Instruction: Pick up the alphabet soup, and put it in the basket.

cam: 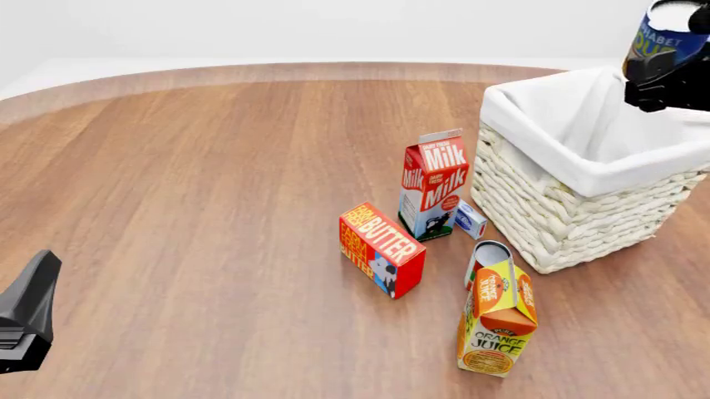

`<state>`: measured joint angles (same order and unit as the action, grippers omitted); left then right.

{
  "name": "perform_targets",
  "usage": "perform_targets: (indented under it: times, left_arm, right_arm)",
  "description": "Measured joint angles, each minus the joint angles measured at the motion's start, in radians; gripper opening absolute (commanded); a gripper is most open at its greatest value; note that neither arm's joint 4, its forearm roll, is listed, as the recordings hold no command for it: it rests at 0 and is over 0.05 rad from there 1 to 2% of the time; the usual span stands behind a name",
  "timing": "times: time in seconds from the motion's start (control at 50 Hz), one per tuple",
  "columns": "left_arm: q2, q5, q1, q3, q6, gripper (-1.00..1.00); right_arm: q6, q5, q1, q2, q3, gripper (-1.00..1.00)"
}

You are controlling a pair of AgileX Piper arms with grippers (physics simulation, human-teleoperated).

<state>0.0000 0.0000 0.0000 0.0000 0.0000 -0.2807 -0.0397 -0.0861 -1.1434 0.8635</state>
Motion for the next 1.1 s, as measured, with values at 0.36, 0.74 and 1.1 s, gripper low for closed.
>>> perform_targets:
  times: [0.36, 0.74, 1.1]
  left_arm:
    - [0.000, 0.000, 0.000, 0.000, 0.000, 1.00]
    - [0.000, 0.000, 0.000, 0.000, 0.000, 1.00]
    - [0.000, 0.000, 0.000, 0.000, 0.000, 1.00]
  right_arm:
    - [0.006, -0.046, 0.003, -0.082, 0.069, -1.00]
    - [0.004, -0.086, 0.015, -0.159, 0.135, -1.00]
    - [-0.014, -0.131, 0.016, -0.214, 0.174, -1.00]
